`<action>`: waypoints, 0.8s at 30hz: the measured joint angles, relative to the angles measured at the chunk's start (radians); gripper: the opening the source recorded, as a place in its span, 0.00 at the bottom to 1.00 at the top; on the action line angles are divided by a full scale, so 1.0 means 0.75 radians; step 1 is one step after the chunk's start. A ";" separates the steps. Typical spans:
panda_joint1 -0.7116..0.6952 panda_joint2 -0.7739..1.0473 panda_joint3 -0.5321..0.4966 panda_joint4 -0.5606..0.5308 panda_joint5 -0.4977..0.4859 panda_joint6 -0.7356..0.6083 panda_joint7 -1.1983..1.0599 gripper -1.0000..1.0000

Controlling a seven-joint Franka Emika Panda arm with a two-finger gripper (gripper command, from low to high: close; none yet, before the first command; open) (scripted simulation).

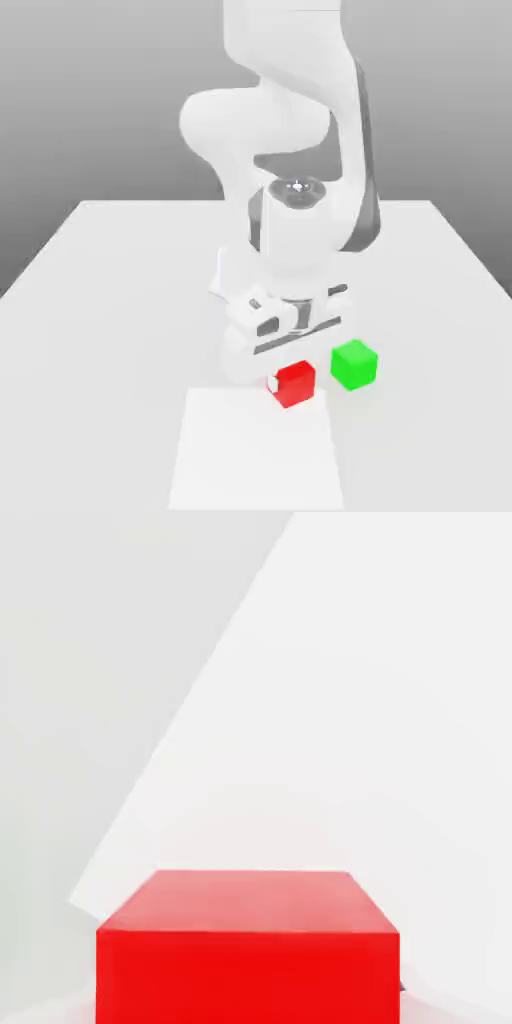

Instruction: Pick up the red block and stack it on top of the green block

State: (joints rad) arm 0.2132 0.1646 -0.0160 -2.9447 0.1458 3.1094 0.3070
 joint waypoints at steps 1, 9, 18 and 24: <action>-0.001 -0.015 0.000 0.000 -0.002 -0.014 0.000 0.00; -0.005 -0.198 -0.024 -0.010 -0.073 -0.181 0.043 0.00; -0.036 -0.397 -0.019 -0.054 -0.193 -0.343 0.136 0.00; 0.009 -0.483 0.021 -0.066 -0.137 -0.413 0.238 0.00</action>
State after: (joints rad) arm 0.2199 -0.1974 -0.0003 -2.9939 0.0427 2.7995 0.4855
